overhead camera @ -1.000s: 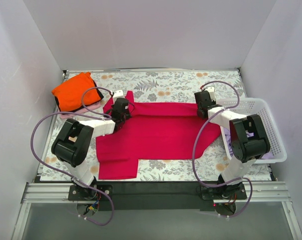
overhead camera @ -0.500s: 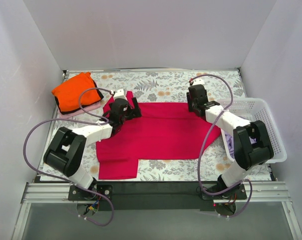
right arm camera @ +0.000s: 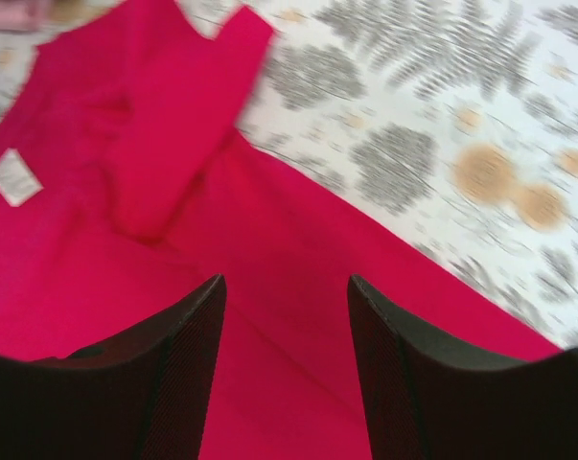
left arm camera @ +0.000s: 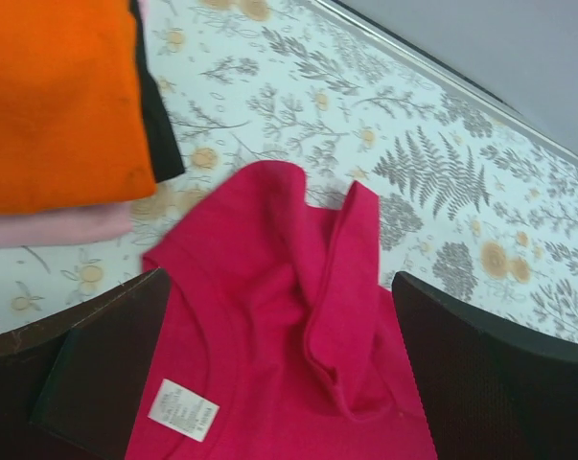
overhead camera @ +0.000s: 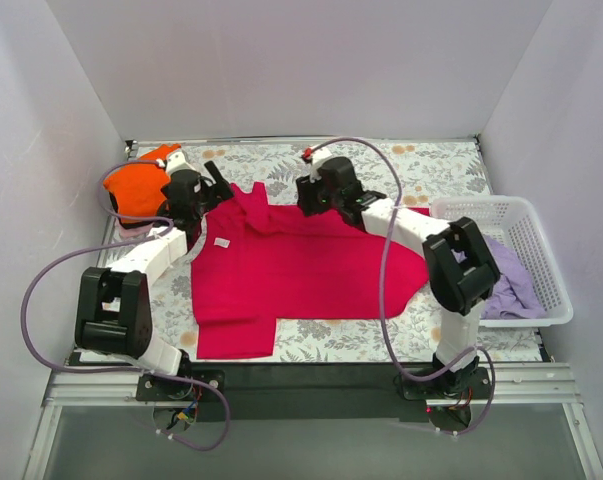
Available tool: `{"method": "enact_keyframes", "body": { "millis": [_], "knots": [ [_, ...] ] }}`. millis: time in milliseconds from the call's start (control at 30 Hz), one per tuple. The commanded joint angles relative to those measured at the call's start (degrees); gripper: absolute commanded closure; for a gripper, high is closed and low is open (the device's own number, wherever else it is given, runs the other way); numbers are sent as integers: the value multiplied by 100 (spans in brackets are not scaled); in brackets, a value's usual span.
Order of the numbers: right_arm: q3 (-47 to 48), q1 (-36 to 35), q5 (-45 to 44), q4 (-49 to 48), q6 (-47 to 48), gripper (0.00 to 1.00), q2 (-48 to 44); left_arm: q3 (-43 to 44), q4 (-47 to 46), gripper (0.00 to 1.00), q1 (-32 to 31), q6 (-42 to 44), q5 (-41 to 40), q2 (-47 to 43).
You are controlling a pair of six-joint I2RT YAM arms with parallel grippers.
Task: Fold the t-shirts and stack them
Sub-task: Fold the tshirt
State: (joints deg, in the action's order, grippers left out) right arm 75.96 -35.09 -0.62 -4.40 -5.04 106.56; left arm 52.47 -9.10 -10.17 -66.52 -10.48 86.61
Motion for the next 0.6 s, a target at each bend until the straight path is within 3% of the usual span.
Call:
{"method": "enact_keyframes", "body": {
  "millis": [0,267,567],
  "knots": [
    [812,-287,694,-350,108,51,460,-52,234,6,252,-36,318,-83],
    [1877,-674,1310,-412,100,51,1393,-35,163,6,376,-63,582,190],
    [2168,-973,1416,-368,73,51,1850,-96,128,6,393,-80,688,243]
  ]
}}
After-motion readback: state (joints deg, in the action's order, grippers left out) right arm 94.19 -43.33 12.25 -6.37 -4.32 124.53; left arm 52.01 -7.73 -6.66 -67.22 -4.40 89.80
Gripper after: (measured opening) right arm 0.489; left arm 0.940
